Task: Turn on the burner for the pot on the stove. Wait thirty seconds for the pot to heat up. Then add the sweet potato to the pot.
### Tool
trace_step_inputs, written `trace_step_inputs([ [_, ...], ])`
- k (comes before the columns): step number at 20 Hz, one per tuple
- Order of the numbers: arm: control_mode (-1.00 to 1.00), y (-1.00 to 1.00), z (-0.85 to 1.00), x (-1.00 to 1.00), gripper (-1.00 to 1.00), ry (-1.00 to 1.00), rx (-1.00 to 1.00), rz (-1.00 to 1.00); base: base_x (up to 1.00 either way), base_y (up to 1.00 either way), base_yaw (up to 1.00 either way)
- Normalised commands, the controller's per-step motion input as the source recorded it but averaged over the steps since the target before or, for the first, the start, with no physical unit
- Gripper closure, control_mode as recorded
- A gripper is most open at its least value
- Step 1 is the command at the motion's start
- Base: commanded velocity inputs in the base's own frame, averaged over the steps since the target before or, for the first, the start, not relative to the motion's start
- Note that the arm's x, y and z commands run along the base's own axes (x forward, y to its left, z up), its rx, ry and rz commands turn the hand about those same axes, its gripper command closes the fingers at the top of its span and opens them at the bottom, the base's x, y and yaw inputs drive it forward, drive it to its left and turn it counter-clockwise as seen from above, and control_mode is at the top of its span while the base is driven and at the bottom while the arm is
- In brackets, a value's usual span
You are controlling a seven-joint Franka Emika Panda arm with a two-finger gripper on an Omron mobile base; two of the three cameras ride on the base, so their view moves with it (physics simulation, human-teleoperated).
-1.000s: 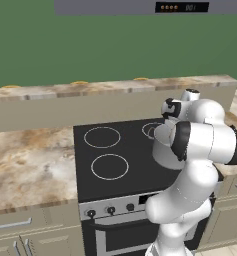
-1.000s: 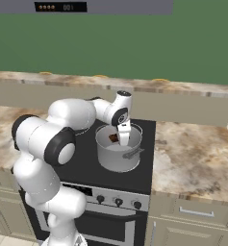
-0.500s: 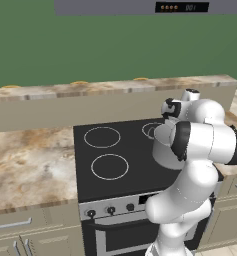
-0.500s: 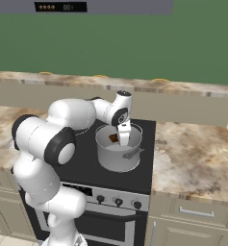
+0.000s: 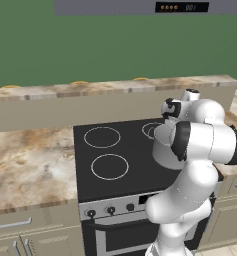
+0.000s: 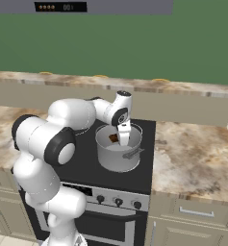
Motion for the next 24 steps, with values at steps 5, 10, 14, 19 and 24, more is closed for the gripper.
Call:
trace_step_inputs([
  [5, -1.0, 0.0, 0.0, 0.0, 1.0, 0.0, 0.0, 0.0, 0.0, 0.0, 0.0],
  [10, -1.0, 0.0, 0.0, 0.0, 1.0, 0.0, 0.0, 0.0, 0.0, 0.0, 0.0],
  [14, -1.0, 0.0, 0.0, 0.0, 1.0, 0.0, 0.0, 0.0, 0.0, 0.0, 0.0],
  [19, -1.0, 0.0, 0.0, 0.0, 1.0, 0.0, 0.0, 0.0, 0.0, 0.0, 0.0],
  [24, -1.0, 0.0, 0.0, 0.0, 1.0, 0.0, 0.0, 0.0, 0.0, 0.0, 0.0],
])
